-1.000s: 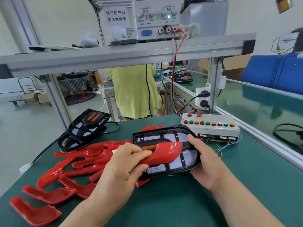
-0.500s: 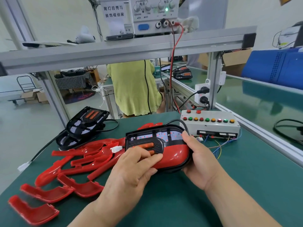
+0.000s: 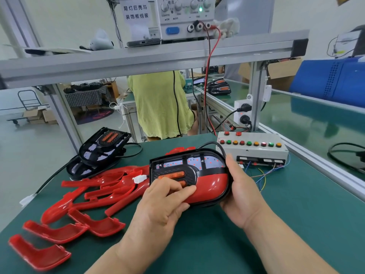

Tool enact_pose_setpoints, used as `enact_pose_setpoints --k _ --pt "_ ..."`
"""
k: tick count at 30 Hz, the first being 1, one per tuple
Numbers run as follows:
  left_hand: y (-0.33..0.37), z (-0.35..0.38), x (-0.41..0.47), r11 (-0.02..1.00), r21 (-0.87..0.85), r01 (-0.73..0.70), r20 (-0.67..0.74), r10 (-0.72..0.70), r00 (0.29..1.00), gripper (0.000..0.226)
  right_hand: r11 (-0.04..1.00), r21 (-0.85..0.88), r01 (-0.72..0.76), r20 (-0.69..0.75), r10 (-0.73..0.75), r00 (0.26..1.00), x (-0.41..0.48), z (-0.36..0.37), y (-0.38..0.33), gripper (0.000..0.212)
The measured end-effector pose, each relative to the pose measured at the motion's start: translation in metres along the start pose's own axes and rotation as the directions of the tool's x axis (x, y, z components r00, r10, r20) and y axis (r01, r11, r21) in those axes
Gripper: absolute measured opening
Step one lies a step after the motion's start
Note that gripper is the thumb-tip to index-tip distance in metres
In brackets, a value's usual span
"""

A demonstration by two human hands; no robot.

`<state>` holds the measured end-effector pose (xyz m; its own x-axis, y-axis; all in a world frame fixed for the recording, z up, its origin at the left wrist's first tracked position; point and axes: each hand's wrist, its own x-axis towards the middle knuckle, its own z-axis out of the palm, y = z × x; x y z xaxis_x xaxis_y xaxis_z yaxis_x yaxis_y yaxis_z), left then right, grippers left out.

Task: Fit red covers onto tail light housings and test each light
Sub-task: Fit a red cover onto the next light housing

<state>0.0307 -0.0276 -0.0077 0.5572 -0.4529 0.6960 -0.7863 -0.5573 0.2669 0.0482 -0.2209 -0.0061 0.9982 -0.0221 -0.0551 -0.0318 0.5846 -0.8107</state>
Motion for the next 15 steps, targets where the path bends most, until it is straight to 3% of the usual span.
enact_pose_setpoints --k 3,8,12,15 --pt "0.0006 0.0034 -0.0010 1.000 0.006 -0.012 -0.032 0.012 0.999 0.041 1.000 0.000 -0.016 0.014 0.016 1.000 0.0000 -0.0010 -0.0001 0.055" --pt "-0.0026 0.0041 -0.0018 0.999 -0.029 0.016 -0.041 -0.017 0.999 0.041 0.997 -0.065 0.031 0.163 -0.020 0.986 -0.0029 -0.0016 -0.0023 0.052" --pt "-0.0072 0.0025 -0.0029 0.995 -0.084 0.062 -0.015 -0.063 0.998 0.044 0.996 -0.087 0.032 0.172 -0.016 0.985 -0.0037 -0.0012 0.0001 0.069" --pt "-0.0078 0.0030 -0.0024 0.993 -0.104 0.062 -0.002 -0.062 0.998 0.040 0.994 -0.092 0.054 0.135 -0.041 0.990 -0.0034 0.0010 0.0001 0.067"
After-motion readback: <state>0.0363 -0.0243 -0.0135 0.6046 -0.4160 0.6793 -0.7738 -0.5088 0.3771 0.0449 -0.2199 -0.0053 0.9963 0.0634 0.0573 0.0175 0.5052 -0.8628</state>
